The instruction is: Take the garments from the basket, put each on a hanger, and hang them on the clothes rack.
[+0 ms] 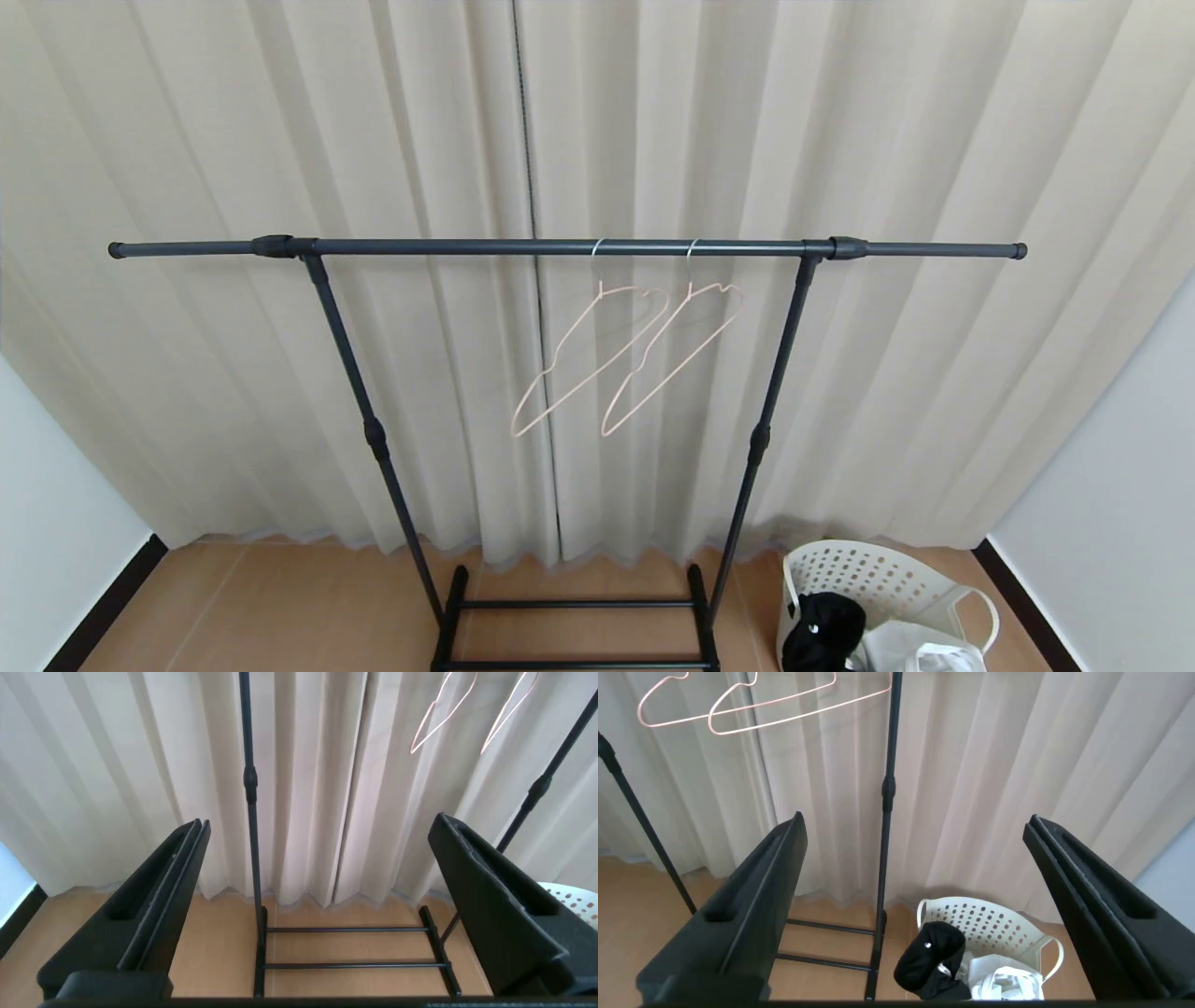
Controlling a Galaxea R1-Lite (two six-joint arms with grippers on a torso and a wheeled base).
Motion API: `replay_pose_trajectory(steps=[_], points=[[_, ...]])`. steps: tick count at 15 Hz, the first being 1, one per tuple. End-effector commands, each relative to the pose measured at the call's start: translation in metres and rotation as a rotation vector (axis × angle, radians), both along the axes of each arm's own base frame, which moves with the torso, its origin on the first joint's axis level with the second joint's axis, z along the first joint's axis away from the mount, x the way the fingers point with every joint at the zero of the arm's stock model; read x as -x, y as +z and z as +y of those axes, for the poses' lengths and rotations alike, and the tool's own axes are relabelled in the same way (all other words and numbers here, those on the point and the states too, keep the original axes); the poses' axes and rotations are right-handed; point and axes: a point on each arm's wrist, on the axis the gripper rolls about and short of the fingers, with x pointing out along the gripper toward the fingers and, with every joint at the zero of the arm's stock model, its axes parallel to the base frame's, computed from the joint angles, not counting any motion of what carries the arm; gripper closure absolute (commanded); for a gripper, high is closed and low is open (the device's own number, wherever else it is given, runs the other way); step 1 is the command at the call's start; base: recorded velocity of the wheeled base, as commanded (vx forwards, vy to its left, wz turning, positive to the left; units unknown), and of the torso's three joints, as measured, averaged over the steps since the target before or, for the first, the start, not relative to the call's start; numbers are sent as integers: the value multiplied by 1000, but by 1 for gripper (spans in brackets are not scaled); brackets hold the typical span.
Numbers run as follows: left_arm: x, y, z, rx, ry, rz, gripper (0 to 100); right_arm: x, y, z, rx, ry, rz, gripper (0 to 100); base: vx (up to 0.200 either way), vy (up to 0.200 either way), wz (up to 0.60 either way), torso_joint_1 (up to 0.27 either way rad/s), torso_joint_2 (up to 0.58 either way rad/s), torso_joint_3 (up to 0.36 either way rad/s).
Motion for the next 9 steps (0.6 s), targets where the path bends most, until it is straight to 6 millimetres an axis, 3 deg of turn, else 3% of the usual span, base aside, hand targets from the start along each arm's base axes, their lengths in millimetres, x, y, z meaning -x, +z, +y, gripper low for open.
replay_pose_trajectory(steps=[1,9], points=[[0,0,0,0,0,1,0,0,0,0,1,2,0,0,0,0,0,0,0,0],[0,0,0,-6,-1,1,0,0,0,0,-1,0,0,0,0,0,0,0,0,0]])
